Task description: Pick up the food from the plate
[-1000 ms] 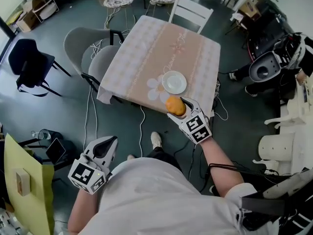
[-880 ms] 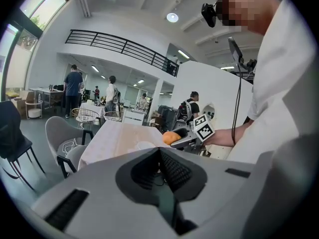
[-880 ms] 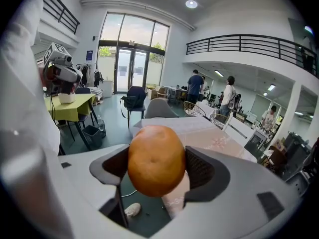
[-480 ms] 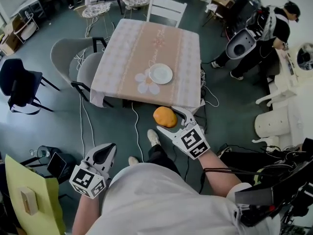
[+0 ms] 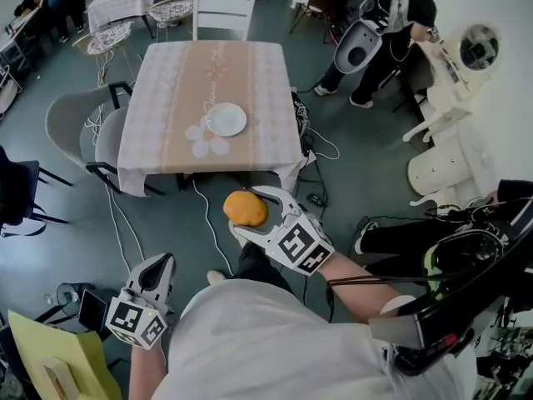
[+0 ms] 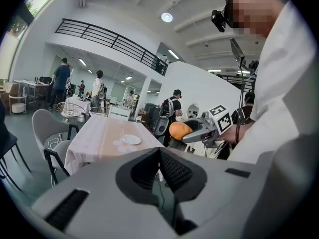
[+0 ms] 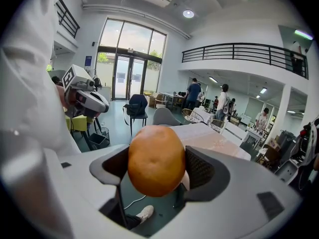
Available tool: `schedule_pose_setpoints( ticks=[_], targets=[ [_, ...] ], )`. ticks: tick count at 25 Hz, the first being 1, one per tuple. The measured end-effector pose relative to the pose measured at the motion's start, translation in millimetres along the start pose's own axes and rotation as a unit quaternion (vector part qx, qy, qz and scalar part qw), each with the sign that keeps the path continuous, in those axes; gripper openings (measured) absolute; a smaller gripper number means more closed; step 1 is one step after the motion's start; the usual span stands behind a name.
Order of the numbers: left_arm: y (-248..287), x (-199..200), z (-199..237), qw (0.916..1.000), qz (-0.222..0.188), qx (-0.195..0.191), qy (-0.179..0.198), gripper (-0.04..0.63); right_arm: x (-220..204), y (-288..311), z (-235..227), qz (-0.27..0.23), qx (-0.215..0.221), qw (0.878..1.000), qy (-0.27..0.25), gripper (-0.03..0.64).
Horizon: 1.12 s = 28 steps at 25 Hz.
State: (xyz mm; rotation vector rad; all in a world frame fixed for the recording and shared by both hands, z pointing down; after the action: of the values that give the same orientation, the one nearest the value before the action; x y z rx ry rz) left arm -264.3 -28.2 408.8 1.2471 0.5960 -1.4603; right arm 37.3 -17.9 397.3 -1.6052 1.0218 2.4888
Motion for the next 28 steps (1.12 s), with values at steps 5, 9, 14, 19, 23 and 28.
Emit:
schedule_pose_setpoints(
  ticks=[5,9,14,19,23,28],
  targets=[
    [0.7,-1.3,1.5,1.0000,-0.001,-0.005,-0.001,0.009,6.1,-2.3,5.9,-0.006,-0.003,1.000,-0.006,0.353],
    [-1.1,-1.4,1.9,1.0000,-0.001,-0.004,0.001,0.009,9.7,-1.1,9.5,-0.008,0.002,1.000,-0.010,0.353],
    [-5.1,-4.0,2.9,1.0000,-0.003,-0.001,-0.002,0.009,15.1,2.4,12.4,-0.012,0.005,1.000,-0.021,0.353],
    [-9.8,-4.6,4.0,1.0000,-0.004,0.004,-0.003,0.009,18.9,5.1,15.1,-0.012,0.009,1.000,-0.026,0.353],
    [-9.3,-5.1,3.0,1.0000,-0.004,0.006,-0.005,0.009,19.5,5.9,14.9,-0.013,0.011,0.999,-0.028,0.353],
    [-7.2,-8.7,0.9,1.0000,0.001,0.001,-0.006,0.009,18.9,5.7,15.5,-0.013,0.011,0.999,-0.027,0.353]
  ],
)
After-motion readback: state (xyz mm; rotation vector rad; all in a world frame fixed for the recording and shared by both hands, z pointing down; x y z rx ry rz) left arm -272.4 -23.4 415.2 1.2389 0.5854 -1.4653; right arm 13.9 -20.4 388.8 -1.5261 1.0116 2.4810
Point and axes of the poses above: the fingertips, and each gripper's own axes: y forward along the fingers, z to its left, x out of its top, the point moved 10 cm from there along -y, backward along the fingers, and after that the axes turned 9 degrees about -x, right-handed, at the moved point
